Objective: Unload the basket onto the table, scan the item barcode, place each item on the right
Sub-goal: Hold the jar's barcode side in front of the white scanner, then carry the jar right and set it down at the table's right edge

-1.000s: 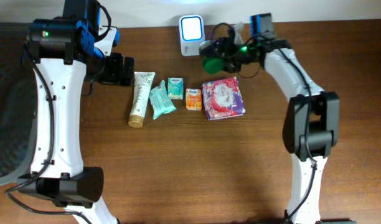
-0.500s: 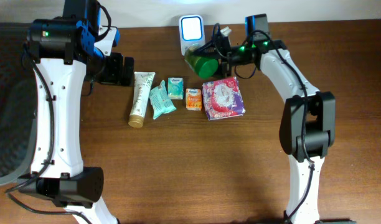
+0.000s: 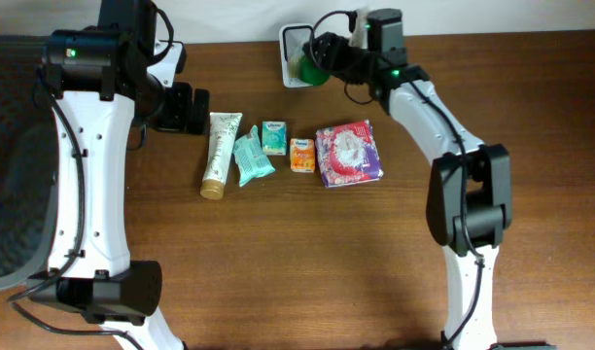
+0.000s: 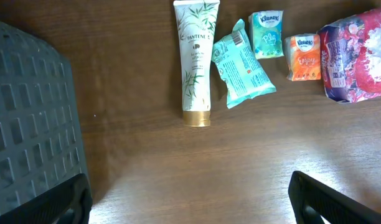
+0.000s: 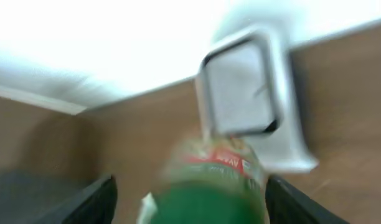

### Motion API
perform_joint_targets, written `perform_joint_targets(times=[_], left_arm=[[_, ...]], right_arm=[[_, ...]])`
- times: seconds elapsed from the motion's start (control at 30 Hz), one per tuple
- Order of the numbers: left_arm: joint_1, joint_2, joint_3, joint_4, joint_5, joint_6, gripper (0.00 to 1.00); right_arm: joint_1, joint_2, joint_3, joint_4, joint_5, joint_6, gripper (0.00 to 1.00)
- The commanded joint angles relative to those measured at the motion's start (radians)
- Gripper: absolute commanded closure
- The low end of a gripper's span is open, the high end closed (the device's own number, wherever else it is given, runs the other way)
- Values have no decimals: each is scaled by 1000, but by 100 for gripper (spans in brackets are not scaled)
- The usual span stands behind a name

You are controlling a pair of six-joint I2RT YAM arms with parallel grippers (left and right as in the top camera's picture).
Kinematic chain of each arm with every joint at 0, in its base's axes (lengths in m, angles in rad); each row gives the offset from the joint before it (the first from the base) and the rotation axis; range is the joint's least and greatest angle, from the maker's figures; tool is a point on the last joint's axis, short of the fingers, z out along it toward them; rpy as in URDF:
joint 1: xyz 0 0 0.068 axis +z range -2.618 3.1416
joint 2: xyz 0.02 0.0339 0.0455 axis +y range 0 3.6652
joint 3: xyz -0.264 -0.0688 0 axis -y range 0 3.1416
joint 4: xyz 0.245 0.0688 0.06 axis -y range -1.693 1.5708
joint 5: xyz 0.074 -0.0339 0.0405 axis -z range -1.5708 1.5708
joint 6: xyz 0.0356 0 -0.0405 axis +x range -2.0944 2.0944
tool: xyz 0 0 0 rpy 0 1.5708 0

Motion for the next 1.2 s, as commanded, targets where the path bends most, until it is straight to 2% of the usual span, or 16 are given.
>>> perform_joint_targets(times=[0.0, 0.1, 0.2, 0.23, 0.3, 0.4, 0.47, 0.63, 0.93, 0.97, 1.0, 1.07, 1.1, 1.17], left_arm=[[-1, -9, -1, -1, -7, 12, 1], [-1, -9, -1, -1, -7, 12, 1], [-1, -9, -1, -2, -7, 12, 1], [-1, -9, -1, -1, -7, 12, 1], [-1, -9, -1, -1, -7, 12, 1], [-1, -9, -1, -1, -7, 12, 1], [-1, -9, -1, -1, -7, 12, 1], [-1, -9, -1, -1, -7, 12, 1], [-1, -9, -1, -2, -7, 12, 1], [-1, -9, -1, -1, -7, 12, 1], [-1, -9, -1, -1, -7, 12, 1], [-1, -9, -1, -1, -7, 12, 1], [-1, -9, -1, -2, -7, 12, 1], [-1, -9, -1, -1, -7, 12, 1]], right_arm=[[93, -32, 8, 50, 398, -204, 28], [120, -32, 8, 70, 410, -214, 27], [116, -32, 8, 11, 410, -214, 25], [112, -32, 8, -48, 389, -214, 24], [112, -32, 8, -169, 327, -219, 14], [119, -32, 8, -370, 301, -234, 12], [125, -27, 8, -442, 304, -233, 8], [147, 1, 8, -451, 235, -232, 7], [196, 106, 8, -445, 262, -233, 7], [197, 116, 8, -446, 262, -233, 9], [198, 117, 8, -447, 262, -233, 17], [196, 110, 10, -436, 263, -233, 39], [196, 105, 33, -450, 262, -233, 55], [196, 89, 69, -485, 262, -233, 56]])
